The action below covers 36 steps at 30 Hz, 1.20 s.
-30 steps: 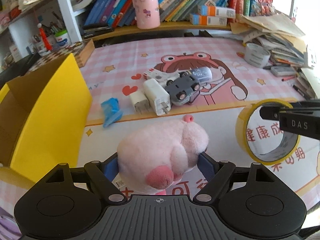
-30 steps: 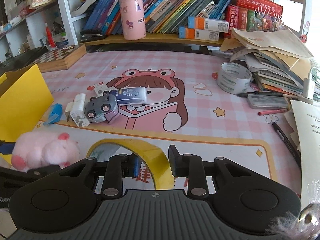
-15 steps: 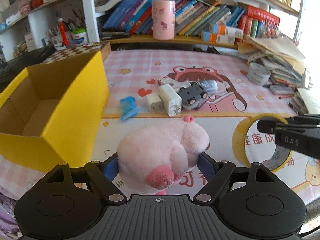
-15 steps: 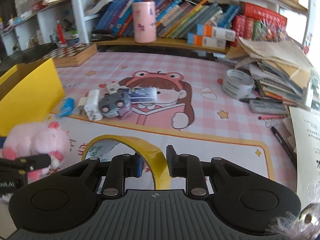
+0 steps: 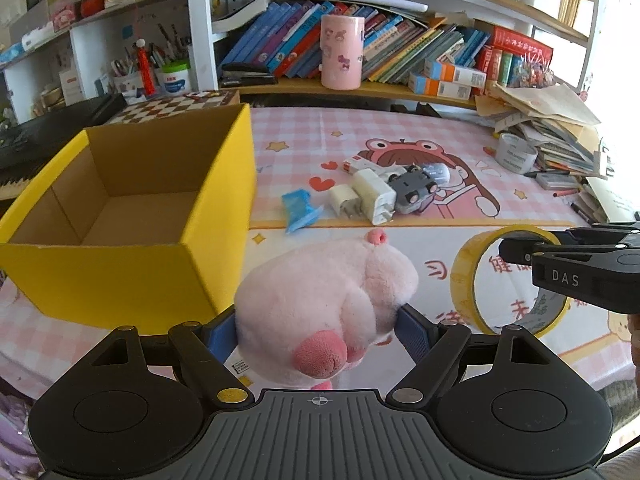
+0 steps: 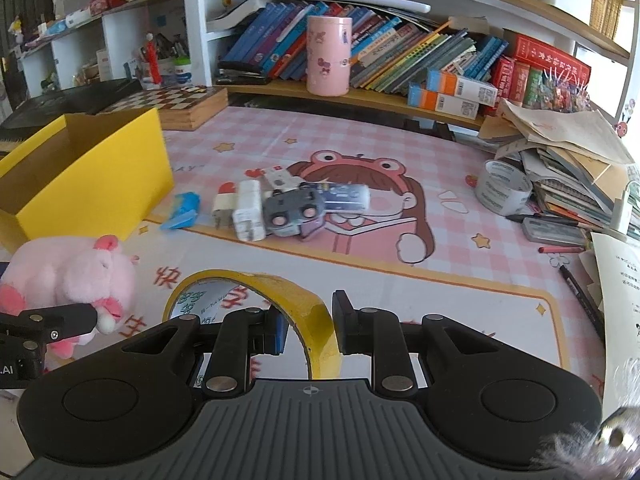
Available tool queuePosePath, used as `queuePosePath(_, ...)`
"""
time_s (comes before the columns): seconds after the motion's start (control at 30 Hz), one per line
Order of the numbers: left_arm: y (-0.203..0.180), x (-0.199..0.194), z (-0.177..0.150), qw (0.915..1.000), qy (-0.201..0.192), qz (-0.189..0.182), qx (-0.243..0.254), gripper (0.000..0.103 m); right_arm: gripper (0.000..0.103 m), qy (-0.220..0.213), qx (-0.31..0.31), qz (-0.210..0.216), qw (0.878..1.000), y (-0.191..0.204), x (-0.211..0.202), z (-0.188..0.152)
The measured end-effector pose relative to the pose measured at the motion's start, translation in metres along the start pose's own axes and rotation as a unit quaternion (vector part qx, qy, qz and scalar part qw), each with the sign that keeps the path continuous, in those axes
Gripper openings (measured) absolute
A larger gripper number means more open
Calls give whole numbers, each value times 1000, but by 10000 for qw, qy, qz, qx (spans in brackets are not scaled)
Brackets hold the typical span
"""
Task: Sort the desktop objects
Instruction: 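Lift the pink pig with the left tool while the right tool grips the yellow tape roll, then carry the pig and tape roll with both tools over the yellow box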
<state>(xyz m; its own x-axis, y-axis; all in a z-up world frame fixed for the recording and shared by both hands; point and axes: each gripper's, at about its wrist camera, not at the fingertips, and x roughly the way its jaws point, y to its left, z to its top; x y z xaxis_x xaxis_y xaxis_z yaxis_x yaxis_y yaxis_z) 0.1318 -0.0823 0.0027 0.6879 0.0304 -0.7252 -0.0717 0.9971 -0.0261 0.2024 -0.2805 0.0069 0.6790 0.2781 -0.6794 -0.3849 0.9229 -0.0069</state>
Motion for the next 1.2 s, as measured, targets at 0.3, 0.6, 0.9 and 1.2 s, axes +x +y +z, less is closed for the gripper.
queuePosePath(0.3,30,-13,-16,9998,3,-146,126,82,21,-50,120,-119,9998,36,-13,-9)
queuePosePath(0.6,66,-36,-38,9998,7,-180,66,82,21,-5,112,-128,9999,81,-32,-27)
queuePosePath(0.9,95,-59,-64,9994,85,-269,219,82,21,11,254,-167,9995,125,-52,-53)
queuePosePath(1.2,126,-83,-92,9995,133,-171,225,82,21,47,405,-71,9991,166,-67,-80)
